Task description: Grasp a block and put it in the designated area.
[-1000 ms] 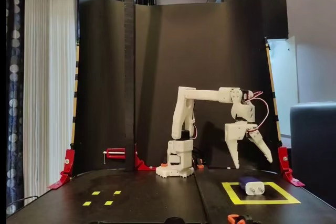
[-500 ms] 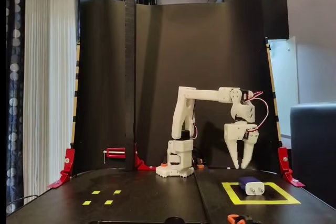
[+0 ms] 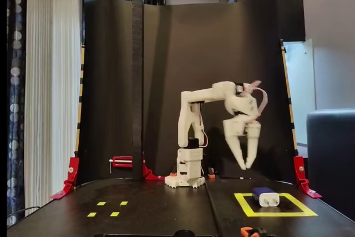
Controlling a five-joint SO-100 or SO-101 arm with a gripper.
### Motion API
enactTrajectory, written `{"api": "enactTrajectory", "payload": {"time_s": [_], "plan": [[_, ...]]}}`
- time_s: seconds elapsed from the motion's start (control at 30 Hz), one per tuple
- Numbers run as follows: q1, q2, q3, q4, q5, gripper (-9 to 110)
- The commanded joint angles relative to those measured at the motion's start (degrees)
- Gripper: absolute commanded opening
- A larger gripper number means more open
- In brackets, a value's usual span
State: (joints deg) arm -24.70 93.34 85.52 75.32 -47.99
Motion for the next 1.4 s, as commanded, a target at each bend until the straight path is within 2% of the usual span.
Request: {"api": "enactTrajectory", "payload": {"time_s": [0.0, 0.3, 0.43, 0.7, 0.87, 1.13, 1.37], "plan": [[5.4, 4.6, -1.4, -3.2, -0.1, 0], [17.6, 10.9, -0.4, -12.2, 1.0, 0], [21.1, 16.3, 6.2, -22.0, 3.9, 0], [25.5, 28.7, 25.8, -47.3, 21.2, 0], [26.9, 36.3, 37.0, -57.2, 30.3, 0], [28.0, 46.0, 45.7, -59.1, 45.2, 0], [27.4, 57.7, 57.7, -62.1, 47.5, 0]]}}
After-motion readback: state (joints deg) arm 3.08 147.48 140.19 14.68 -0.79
